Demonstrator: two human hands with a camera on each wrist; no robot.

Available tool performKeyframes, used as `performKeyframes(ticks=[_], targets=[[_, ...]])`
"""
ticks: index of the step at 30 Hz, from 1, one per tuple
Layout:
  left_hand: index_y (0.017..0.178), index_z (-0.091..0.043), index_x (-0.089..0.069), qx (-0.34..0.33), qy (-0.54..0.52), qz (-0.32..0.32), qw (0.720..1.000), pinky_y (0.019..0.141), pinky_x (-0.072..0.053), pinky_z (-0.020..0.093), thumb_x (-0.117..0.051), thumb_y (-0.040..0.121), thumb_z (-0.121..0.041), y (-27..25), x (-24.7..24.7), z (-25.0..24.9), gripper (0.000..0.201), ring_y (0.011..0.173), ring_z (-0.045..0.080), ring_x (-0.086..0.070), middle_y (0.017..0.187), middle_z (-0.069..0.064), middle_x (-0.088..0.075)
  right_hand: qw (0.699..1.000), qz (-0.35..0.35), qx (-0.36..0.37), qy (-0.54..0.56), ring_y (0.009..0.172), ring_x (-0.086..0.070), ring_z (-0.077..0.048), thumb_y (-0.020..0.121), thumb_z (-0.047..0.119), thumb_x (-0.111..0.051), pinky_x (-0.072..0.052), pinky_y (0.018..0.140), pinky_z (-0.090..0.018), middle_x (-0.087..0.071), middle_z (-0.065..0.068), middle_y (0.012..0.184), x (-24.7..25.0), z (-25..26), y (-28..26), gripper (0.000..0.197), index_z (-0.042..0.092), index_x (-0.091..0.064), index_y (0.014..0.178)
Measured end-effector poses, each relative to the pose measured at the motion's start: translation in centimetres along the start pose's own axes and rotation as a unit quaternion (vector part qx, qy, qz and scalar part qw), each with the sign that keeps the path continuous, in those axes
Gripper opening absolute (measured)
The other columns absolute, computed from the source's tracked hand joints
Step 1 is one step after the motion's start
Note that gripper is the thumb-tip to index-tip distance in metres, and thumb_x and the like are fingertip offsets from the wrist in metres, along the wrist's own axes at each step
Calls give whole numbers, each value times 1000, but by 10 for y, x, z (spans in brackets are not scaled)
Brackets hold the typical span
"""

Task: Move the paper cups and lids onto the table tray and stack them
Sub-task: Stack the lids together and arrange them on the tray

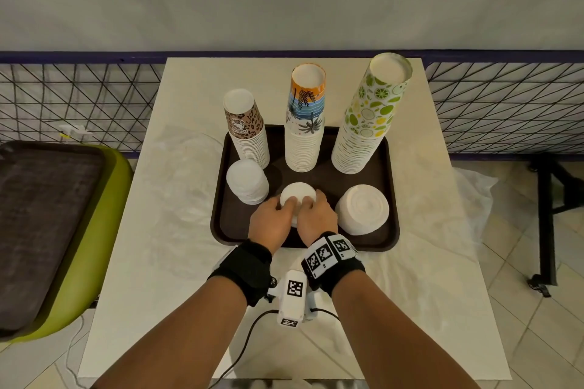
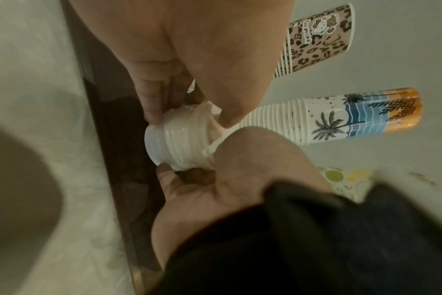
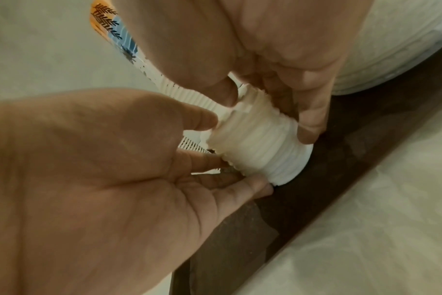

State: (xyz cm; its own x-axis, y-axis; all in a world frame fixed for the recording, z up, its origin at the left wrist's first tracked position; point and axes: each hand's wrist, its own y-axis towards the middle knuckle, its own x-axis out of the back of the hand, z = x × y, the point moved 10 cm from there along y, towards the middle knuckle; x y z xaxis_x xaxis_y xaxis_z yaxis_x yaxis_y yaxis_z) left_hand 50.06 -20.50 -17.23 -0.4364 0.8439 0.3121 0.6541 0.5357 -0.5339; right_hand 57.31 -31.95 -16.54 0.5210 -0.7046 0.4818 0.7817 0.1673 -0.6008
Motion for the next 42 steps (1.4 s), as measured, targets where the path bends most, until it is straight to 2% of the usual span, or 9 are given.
performKeyframes(ticks=[8,12,17,21,24,30,34,39,42], targets=[[129,-26,-63,51,-95,6,994,103,-54,51,-54,65,-69,11,-5,13,78,113,23,-68,119,0,-72,999,14,13,39,128,-49,-34,103,30,-38,-35,111,-51,-52,-13,139,-2,14,10,42,15,-45,141],[128,-27,-65,36,-80,6,996,103,-55,50,-52,67,-69,13,-4,8,75,112,21,-68,118,-2,-72,999,38,35,-9,130,-40,-32,106,26,-35,-33,111,-50,-44,-10,146,-2,22,15,40,7,-44,139],[133,-28,-64,14,-65,-1,998,104,-54,48,-52,72,-73,19,-4,6,77,112,17,-68,118,-6,-74,999,29,31,13,131,-41,-35,105,29,-36,-34,110,-50,-43,-12,143,2,22,20,40,11,-45,140],[110,-34,-67,-6,-32,-5,999,99,-56,50,-51,79,-71,20,-6,-3,51,104,17,-70,106,-3,-75,998,-11,26,49,125,-48,-35,102,37,-41,-37,109,-48,-48,-16,139,6,22,27,46,13,-46,142],[121,-23,-69,-19,-21,-12,1000,100,-55,49,-50,93,-59,23,-7,-7,49,104,16,-70,107,-3,-75,998,-11,24,60,126,-48,-36,104,37,-38,-34,111,-50,-49,-18,139,4,22,33,47,13,-46,143],[124,-20,-69,-24,-19,-13,999,98,-55,51,-52,103,-46,29,-9,-10,37,101,18,-70,105,-1,-75,996,-8,34,82,135,-45,-37,107,32,-29,-32,115,-48,-47,-16,149,5,20,40,48,13,-39,151],[127,-22,-66,-27,-41,-13,999,99,-56,51,-53,91,-58,29,-9,-14,53,105,16,-69,110,-3,-75,995,-8,46,85,133,-47,-38,107,31,-28,-35,113,-50,-49,-15,148,8,22,42,47,20,-35,152],[132,-50,-54,-11,-100,-9,995,108,-51,49,-57,87,-53,29,-10,-13,46,121,15,-63,126,-14,-67,994,-8,77,80,130,-50,-34,107,29,-30,-37,112,-49,-53,-13,143,11,30,41,42,28,-42,147],[135,-44,-57,-2,-114,-13,993,107,-52,49,-58,80,-63,28,-8,-12,58,117,14,-66,124,-13,-69,994,-7,81,70,126,-53,-35,107,29,-30,-40,109,-48,-56,-14,139,12,31,43,40,25,-45,144]])
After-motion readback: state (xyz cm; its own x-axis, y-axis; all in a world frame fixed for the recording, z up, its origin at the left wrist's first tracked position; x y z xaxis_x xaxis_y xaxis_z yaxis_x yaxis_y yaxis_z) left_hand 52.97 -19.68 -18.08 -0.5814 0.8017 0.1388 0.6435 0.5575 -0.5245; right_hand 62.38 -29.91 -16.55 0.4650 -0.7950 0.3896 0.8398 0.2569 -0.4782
